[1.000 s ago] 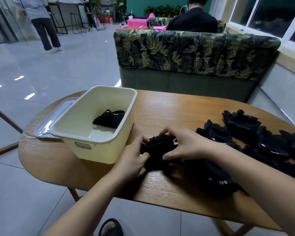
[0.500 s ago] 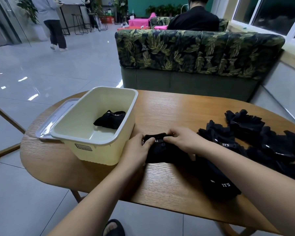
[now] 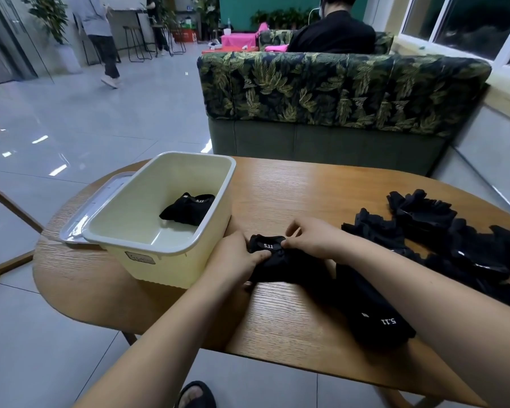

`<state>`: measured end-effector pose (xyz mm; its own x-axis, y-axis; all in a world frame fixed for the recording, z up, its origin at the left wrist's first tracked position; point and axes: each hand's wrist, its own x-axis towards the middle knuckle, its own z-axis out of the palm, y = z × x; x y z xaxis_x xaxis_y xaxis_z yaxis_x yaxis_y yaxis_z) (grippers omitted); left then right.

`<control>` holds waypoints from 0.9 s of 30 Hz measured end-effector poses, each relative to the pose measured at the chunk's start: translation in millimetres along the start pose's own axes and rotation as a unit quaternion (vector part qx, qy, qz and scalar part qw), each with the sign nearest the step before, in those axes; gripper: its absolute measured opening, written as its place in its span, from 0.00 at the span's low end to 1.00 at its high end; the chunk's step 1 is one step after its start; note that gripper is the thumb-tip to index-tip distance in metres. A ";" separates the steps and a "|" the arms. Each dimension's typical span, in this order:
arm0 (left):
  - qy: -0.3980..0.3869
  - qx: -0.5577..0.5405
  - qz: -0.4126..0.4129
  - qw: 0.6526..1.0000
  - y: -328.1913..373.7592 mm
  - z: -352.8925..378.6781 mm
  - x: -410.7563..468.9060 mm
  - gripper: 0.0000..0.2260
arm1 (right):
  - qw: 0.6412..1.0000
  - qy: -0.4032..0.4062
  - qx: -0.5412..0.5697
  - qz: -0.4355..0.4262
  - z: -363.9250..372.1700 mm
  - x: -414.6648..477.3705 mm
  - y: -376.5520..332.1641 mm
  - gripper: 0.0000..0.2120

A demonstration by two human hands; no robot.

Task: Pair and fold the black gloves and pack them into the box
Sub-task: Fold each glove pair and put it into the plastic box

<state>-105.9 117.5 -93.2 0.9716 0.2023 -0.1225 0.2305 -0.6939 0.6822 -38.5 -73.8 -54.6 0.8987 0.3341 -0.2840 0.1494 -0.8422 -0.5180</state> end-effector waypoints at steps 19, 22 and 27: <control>-0.081 -0.100 -0.020 0.991 25.5 -21.5 -4.1 0.16 | 0.982 -0.151 0.114 -0.021 -19.9 -3.4 5.5 0.12; -0.065 -0.104 0.005 0.992 33.3 -28.7 -6.6 0.16 | 0.978 -0.141 0.145 -0.046 -25.4 -8.3 4.9 0.13; -0.063 -0.128 0.059 0.988 61.7 -59.2 -19.9 0.15 | 0.976 -0.097 0.163 -0.105 -58.5 -26.1 -7.4 0.11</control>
<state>-114.1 111.6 -6.0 0.9934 0.0313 -0.1101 0.1107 -0.5071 0.8547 -38.9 -101.0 3.8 0.7626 0.5853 -0.2755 0.1546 -0.5784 -0.8010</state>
